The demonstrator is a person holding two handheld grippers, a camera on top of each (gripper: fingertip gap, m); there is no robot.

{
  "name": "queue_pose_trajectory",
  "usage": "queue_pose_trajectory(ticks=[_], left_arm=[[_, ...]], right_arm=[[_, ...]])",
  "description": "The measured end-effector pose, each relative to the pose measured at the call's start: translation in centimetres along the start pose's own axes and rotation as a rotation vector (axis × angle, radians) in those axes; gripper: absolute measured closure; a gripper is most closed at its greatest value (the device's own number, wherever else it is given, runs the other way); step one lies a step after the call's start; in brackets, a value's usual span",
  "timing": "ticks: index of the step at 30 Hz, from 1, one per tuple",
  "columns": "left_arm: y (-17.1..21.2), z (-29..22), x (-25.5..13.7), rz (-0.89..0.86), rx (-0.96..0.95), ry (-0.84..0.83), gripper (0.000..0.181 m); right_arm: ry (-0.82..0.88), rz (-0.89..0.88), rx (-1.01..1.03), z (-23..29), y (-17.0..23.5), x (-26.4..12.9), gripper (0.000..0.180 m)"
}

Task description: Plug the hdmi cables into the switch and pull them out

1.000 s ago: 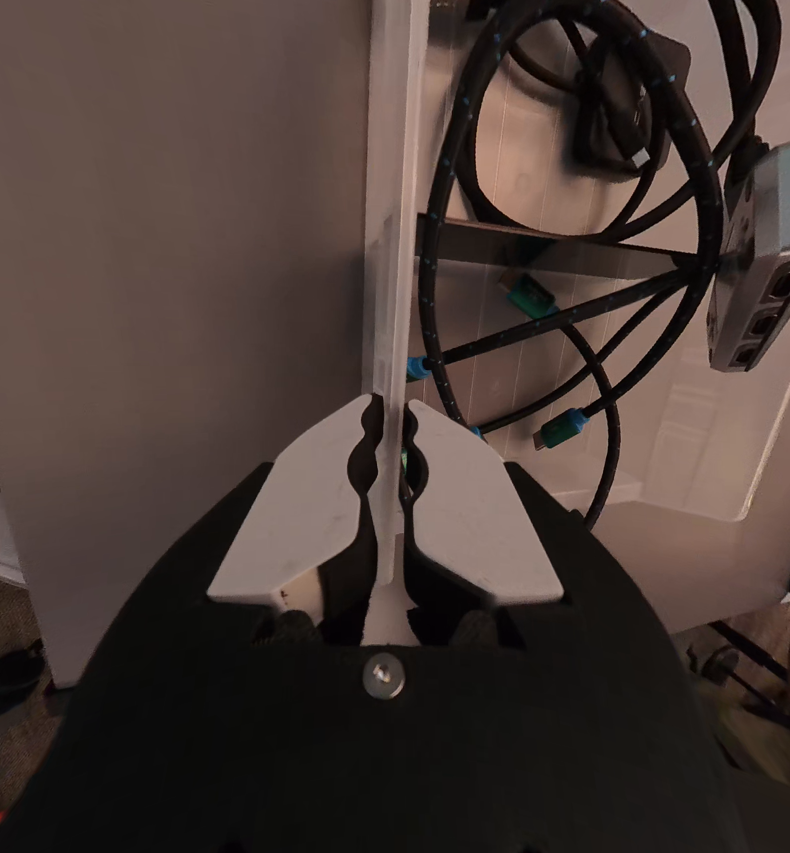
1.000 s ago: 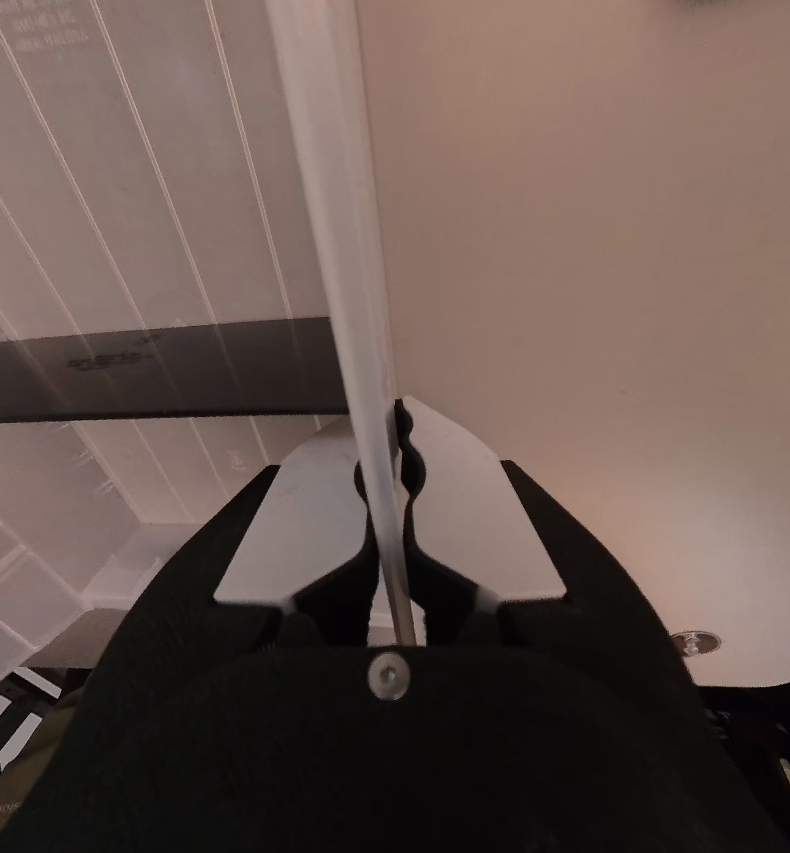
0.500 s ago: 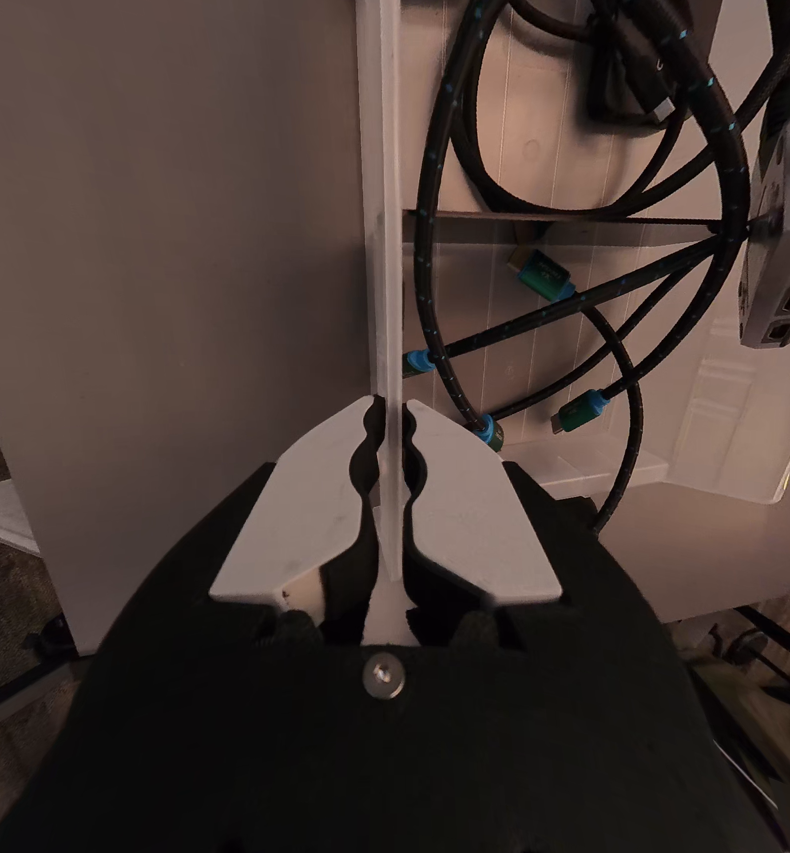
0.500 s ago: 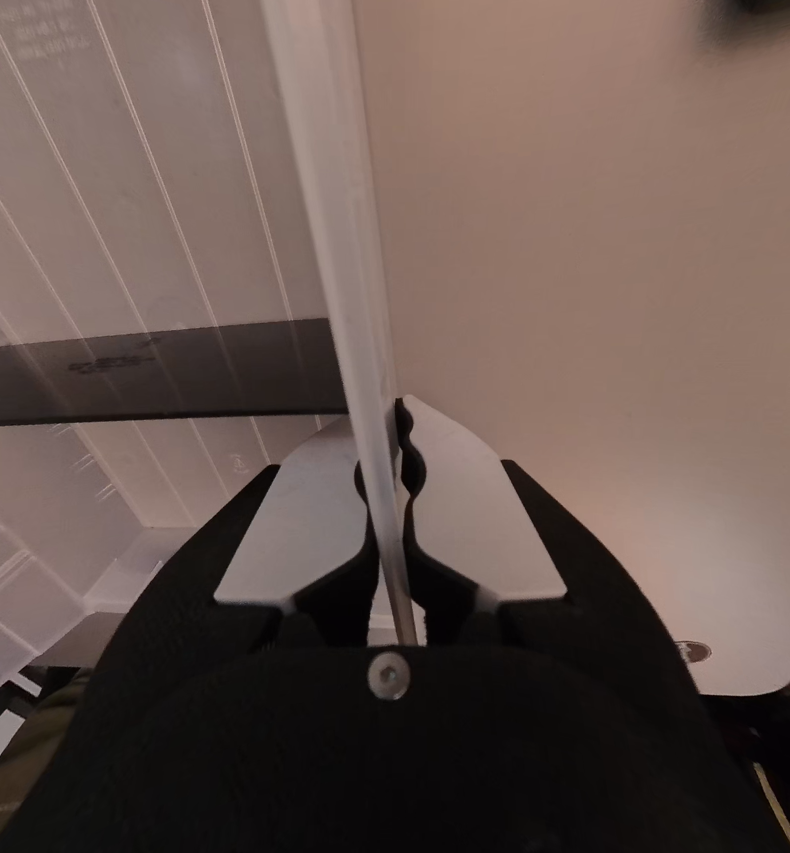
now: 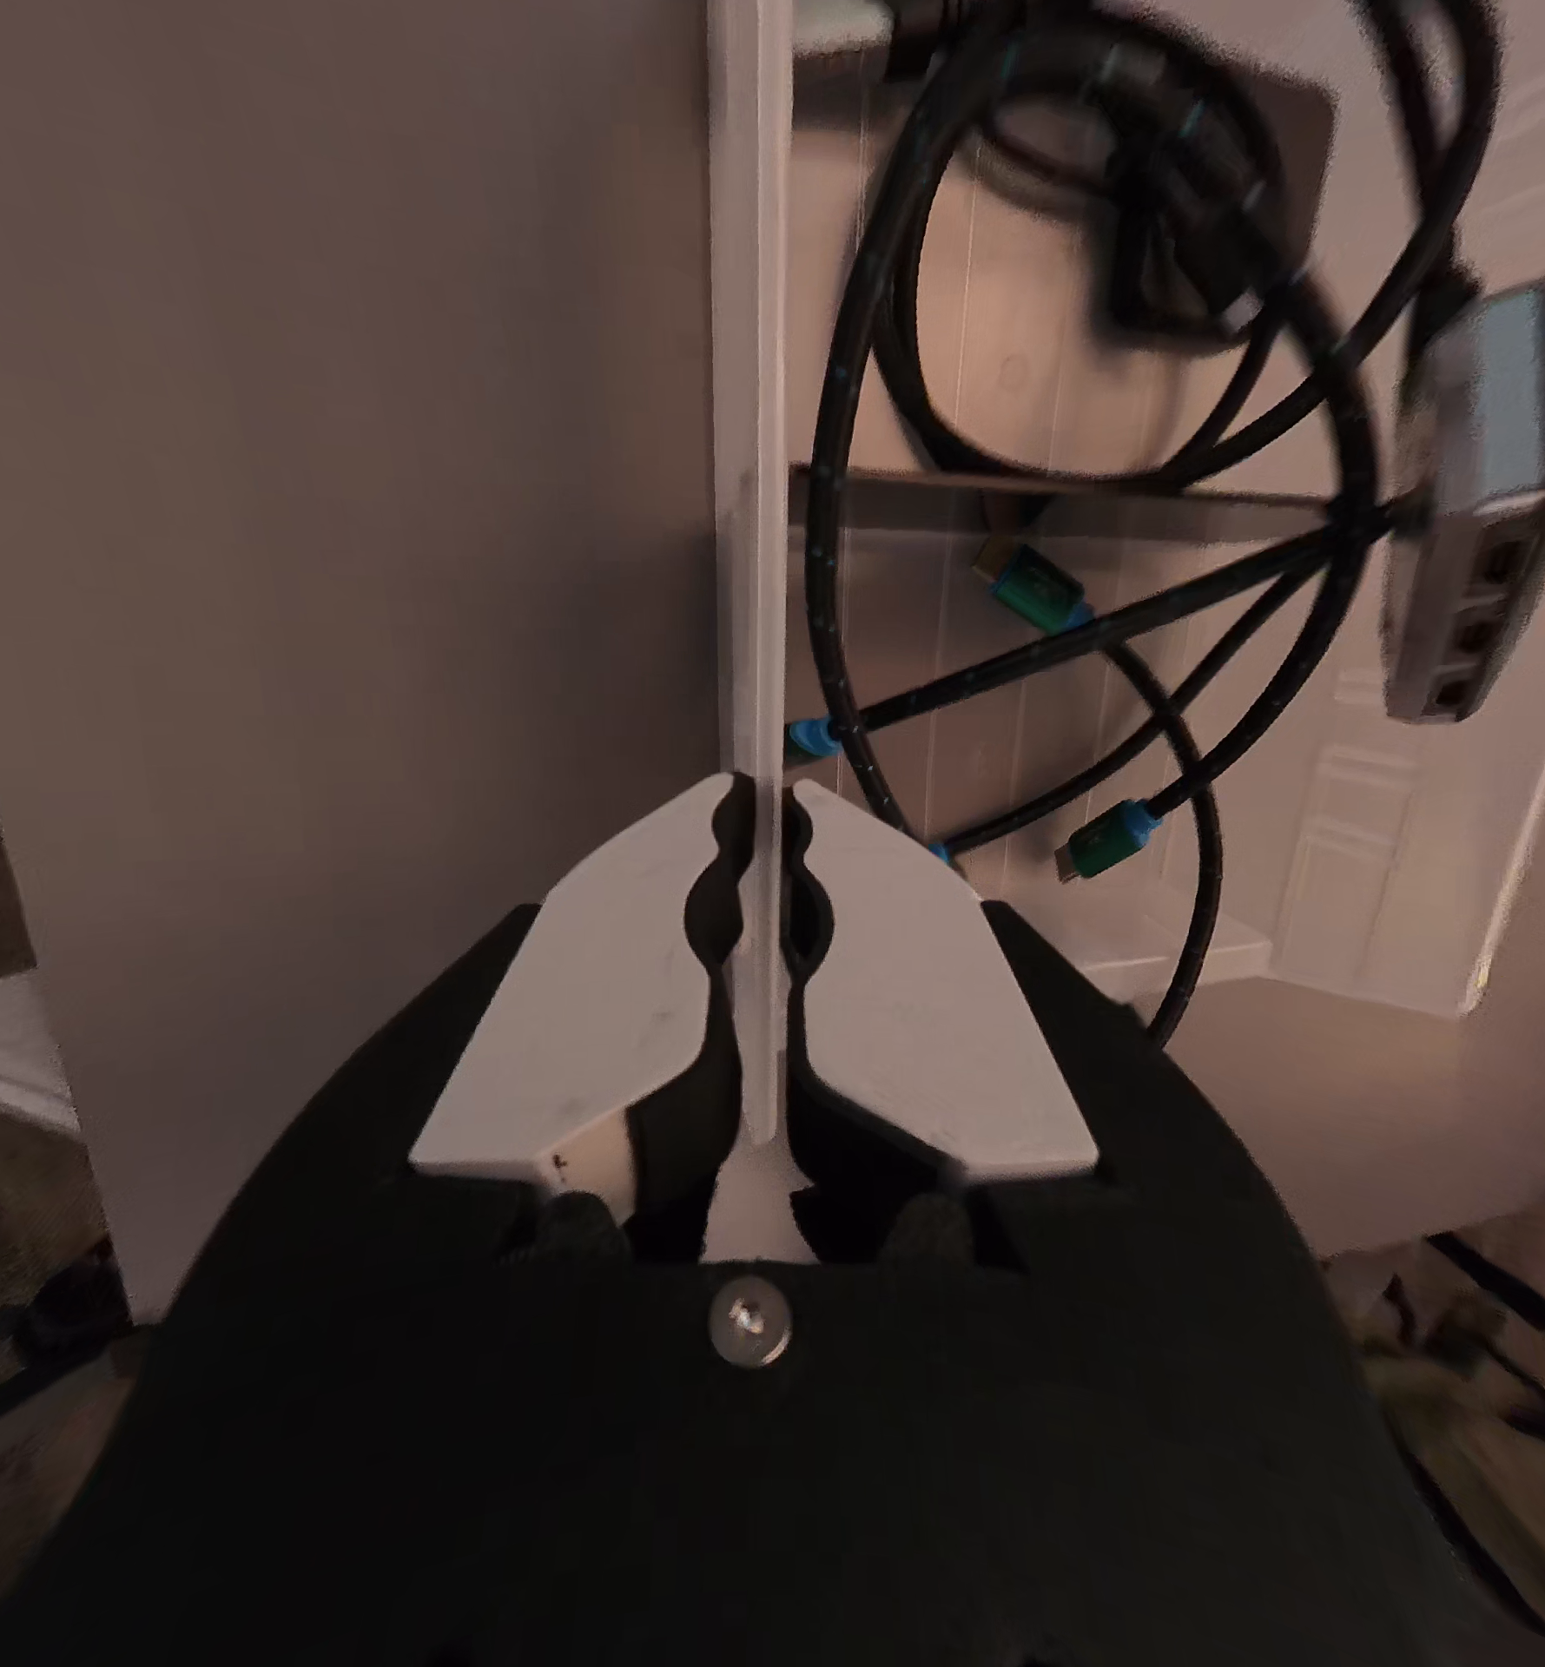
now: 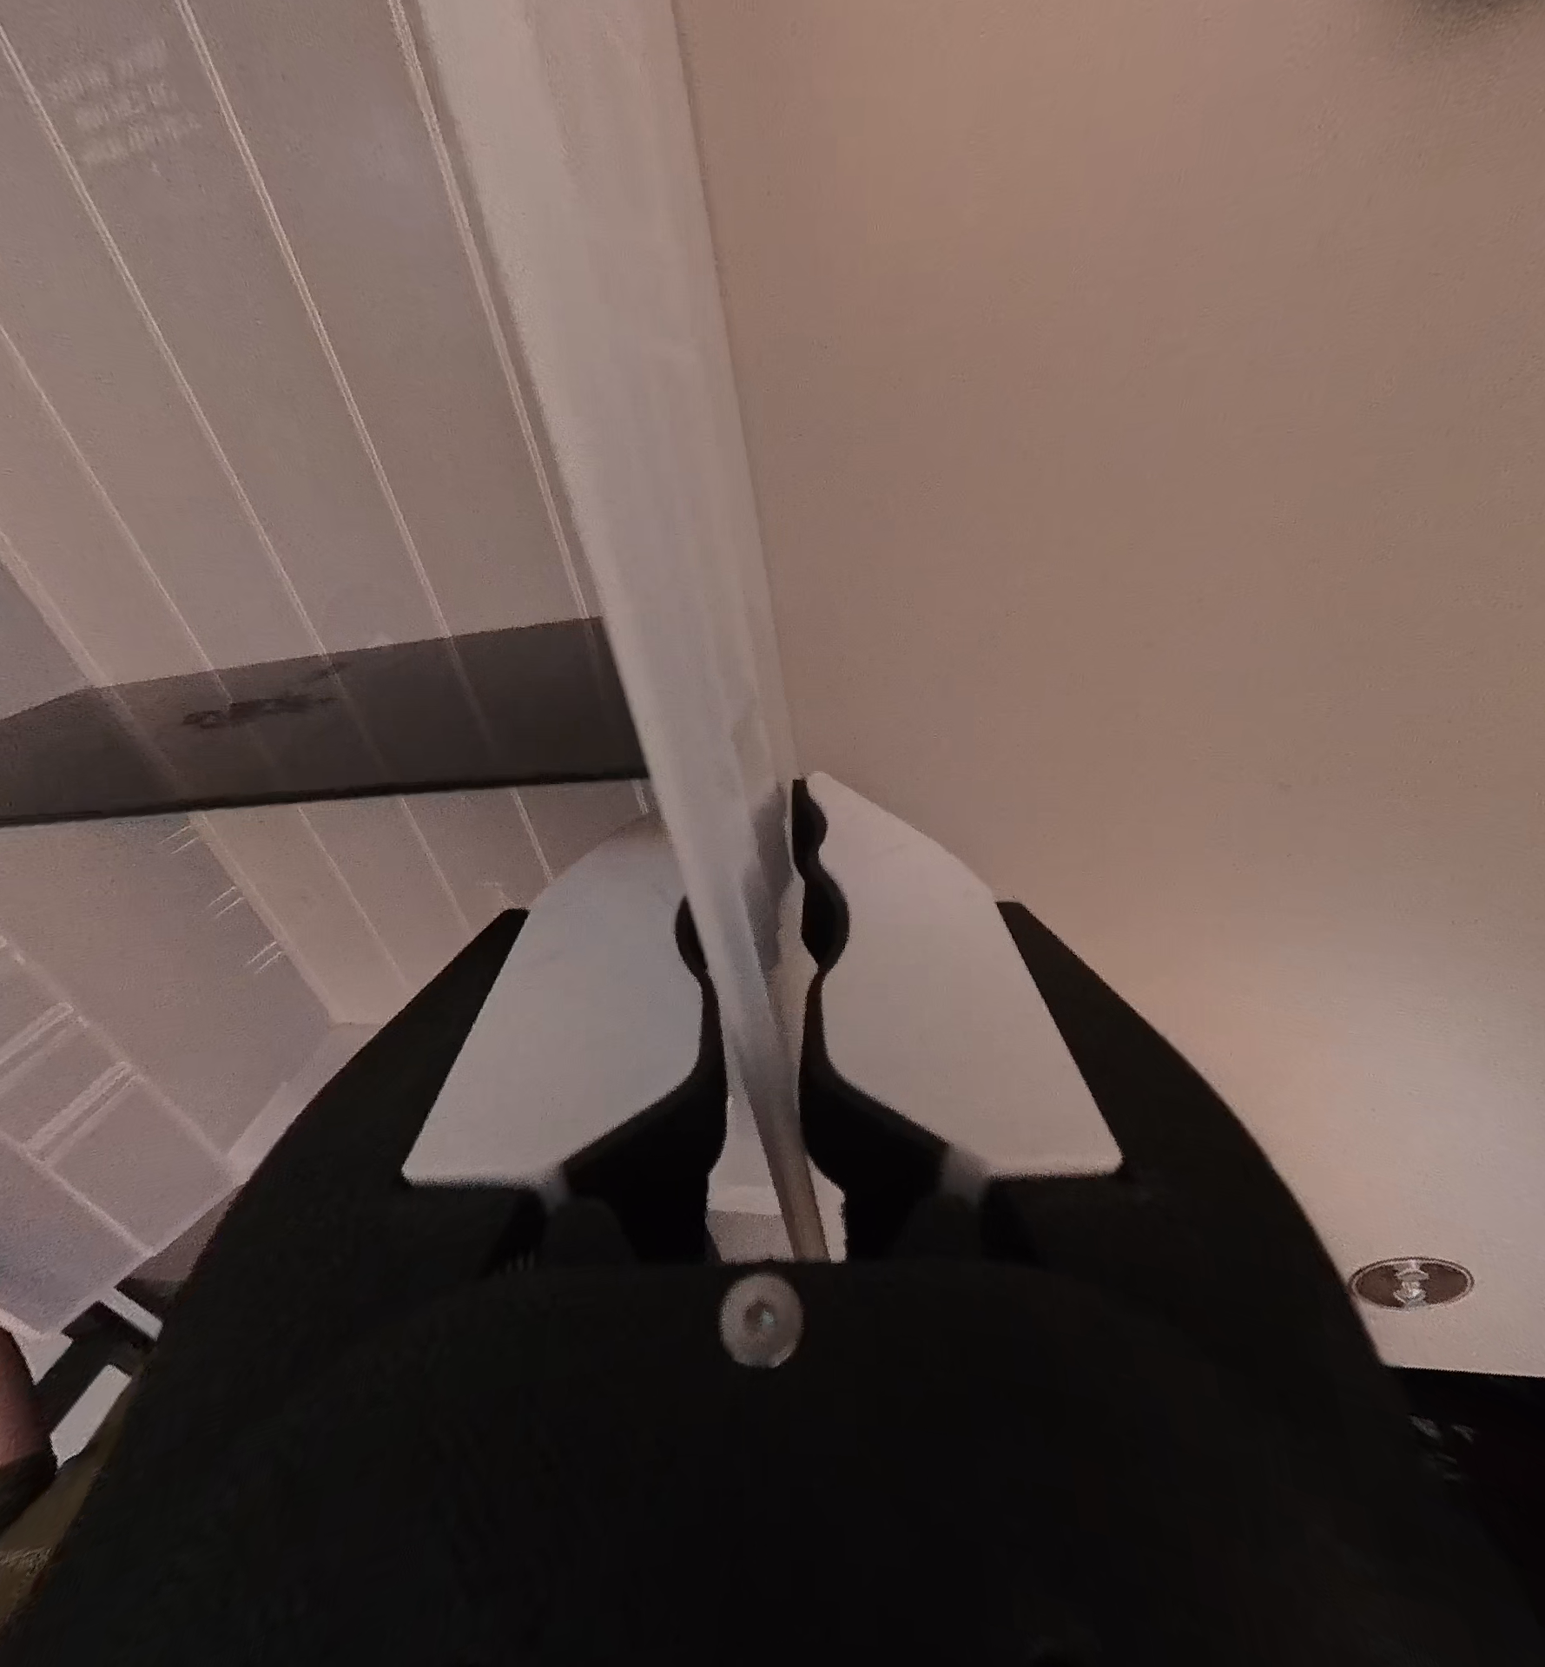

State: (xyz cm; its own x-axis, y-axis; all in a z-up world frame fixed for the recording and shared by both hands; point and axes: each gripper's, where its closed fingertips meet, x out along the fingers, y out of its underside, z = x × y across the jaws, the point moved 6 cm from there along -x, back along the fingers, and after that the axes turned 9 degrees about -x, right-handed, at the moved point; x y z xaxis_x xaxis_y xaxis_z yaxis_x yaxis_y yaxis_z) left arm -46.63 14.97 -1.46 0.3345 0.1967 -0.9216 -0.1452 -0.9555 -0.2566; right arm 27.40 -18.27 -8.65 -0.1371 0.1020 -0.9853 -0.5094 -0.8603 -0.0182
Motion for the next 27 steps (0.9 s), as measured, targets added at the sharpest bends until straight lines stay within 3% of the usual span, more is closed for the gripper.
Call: queue_pose_trajectory(ticks=[3,18,22,27], left_arm=[[-0.4,-0.3,-1.3,-0.081,0.009,-0.01,0.176],[-0.3,-0.3,-1.8,-0.107,0.008,-0.059,0.146],[0.1,0.2,-0.9,-0.047,0.018,-0.096,0.137],[0.5,0.2,-0.1,0.011,0.033,-0.094,0.142]], right_arm=[[0.013,-0.011,0.009,-0.1,0.2,-0.5,0.167],[0.11,-0.28,0.013,0.7,1.5,-7.5,0.164],[0.132,-0.419,-0.015,2.2,2.3,-10.9,0.165],[0.197,-0.658,-0.099,4.1,3.2,-15.5,0.165]])
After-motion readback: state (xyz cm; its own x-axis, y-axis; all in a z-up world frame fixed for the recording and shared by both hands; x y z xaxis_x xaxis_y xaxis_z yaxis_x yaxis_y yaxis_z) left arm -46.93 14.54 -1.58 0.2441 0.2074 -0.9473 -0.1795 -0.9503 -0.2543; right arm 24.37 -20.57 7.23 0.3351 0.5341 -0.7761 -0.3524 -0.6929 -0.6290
